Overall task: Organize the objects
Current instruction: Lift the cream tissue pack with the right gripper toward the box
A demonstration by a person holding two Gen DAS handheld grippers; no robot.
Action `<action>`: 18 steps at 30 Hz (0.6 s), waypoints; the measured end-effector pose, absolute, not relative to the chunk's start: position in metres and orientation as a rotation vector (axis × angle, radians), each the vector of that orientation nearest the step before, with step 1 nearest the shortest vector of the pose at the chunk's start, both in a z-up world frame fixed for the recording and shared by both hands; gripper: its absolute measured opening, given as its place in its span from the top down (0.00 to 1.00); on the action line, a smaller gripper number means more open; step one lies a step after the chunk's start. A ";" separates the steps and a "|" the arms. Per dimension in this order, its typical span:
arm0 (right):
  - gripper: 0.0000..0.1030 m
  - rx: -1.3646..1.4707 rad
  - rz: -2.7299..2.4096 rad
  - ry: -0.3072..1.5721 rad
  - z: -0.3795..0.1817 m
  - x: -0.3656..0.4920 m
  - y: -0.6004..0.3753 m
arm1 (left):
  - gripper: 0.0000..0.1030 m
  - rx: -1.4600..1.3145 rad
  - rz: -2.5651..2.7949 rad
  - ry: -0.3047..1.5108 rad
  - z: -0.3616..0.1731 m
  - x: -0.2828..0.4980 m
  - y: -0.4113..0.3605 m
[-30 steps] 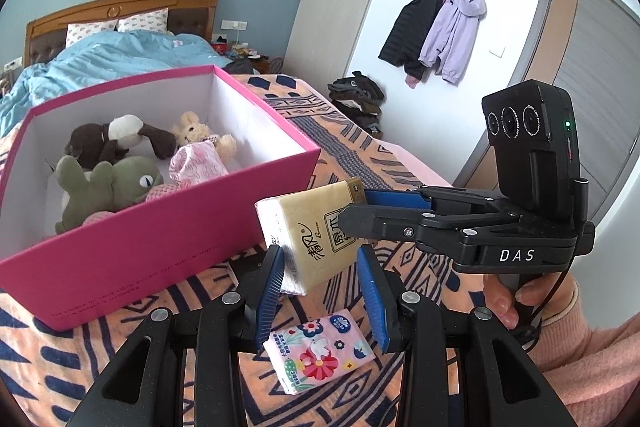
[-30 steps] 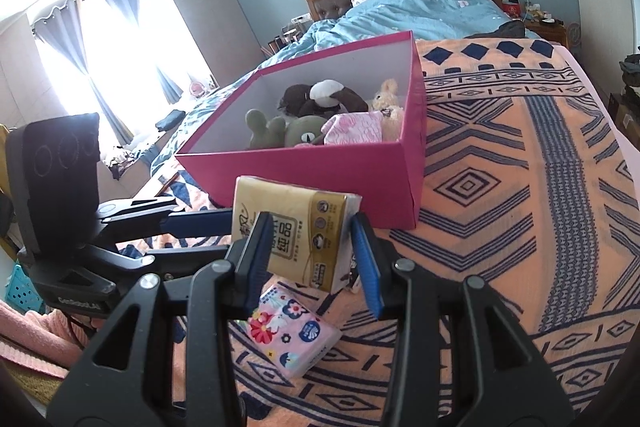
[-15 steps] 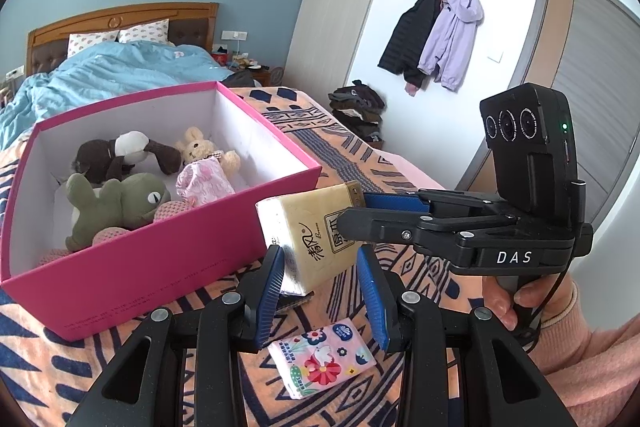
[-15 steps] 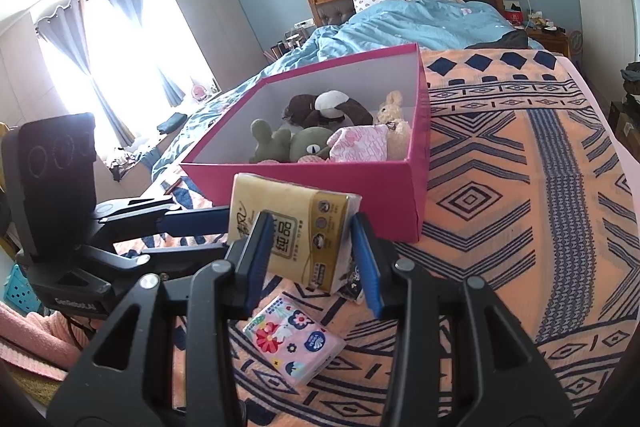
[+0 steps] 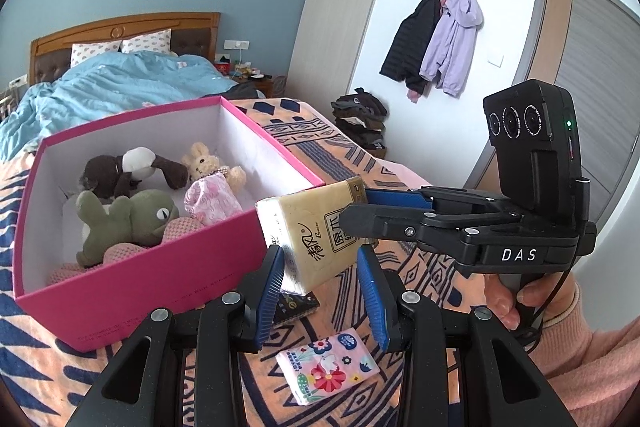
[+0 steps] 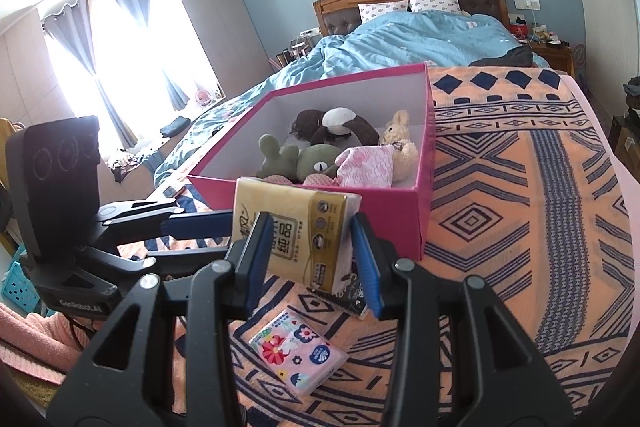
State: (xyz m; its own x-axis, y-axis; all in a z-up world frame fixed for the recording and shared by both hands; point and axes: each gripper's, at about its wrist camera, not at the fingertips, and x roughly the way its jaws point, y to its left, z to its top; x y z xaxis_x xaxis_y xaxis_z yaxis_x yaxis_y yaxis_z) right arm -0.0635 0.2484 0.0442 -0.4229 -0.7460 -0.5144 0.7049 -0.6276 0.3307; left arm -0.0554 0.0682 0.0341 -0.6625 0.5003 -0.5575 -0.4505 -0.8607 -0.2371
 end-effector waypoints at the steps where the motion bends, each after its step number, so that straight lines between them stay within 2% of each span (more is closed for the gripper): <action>1: 0.58 0.799 -2.103 -0.078 0.045 -0.063 0.248 | 0.63 -0.857 2.468 -0.103 0.035 -0.056 0.068; 18: 0.57 0.744 -2.100 -0.062 0.064 -0.073 0.243 | 0.63 -0.821 2.502 -0.081 0.048 -0.063 0.065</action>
